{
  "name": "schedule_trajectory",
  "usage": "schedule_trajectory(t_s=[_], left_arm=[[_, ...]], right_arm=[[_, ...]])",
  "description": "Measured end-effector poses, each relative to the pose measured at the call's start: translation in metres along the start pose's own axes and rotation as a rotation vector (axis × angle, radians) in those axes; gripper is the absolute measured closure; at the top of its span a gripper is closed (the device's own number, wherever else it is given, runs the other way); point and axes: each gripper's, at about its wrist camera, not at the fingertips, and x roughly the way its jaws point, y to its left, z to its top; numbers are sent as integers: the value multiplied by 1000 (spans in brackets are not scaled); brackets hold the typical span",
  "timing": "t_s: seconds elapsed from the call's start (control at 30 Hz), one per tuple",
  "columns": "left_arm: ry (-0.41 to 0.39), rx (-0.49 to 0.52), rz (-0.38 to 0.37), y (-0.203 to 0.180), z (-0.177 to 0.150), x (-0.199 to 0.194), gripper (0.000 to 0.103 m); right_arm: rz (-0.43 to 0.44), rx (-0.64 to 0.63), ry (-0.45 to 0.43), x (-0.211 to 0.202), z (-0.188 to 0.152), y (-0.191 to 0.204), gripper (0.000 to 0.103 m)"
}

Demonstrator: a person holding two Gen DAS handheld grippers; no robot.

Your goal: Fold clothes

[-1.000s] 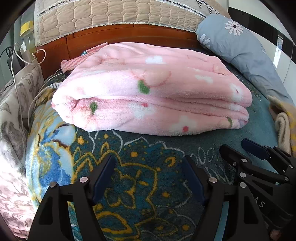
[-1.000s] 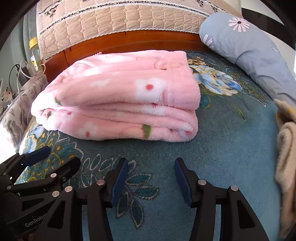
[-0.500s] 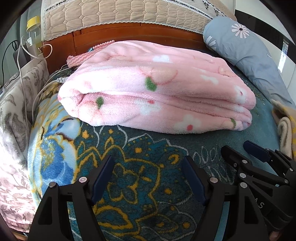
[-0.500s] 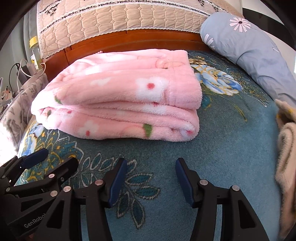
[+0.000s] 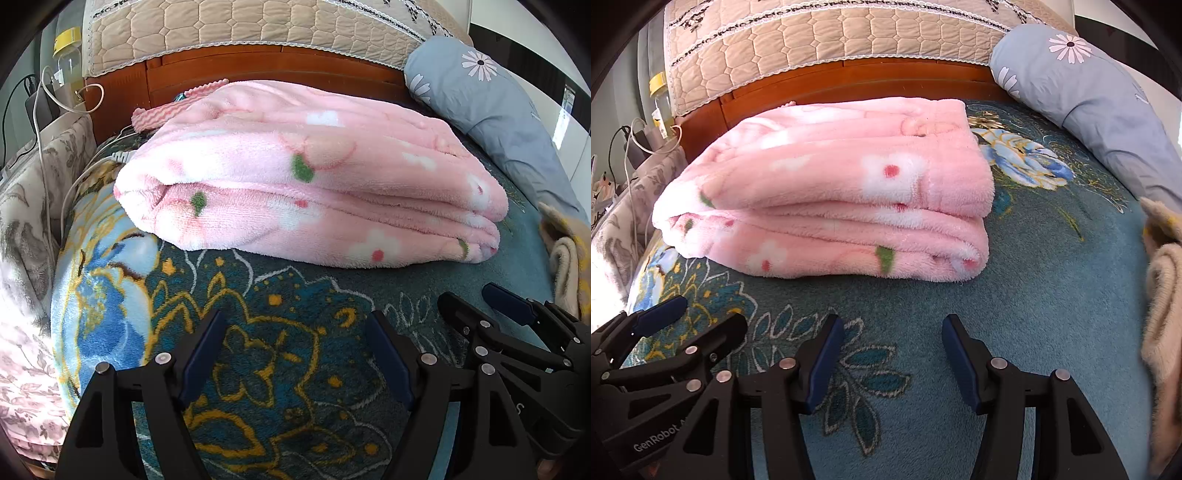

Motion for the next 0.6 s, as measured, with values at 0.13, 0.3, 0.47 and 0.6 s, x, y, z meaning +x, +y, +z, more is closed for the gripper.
schedule_trajectory(t_s=[0.13,0.3,0.47,0.6], left_arm=[[1,1,-1,0,1,1,24],[2,0,0,0,1,1,24],[3,0,0,1,1,2,24],[3,1,1,1,1,2,24]], right_arm=[[2,-2,0,1,1,-1,43],[1,-2,0,1,2,-3,43],[2,-2,-1,2,1,-3,43],[4,-3,-1,1,1,-3,43]])
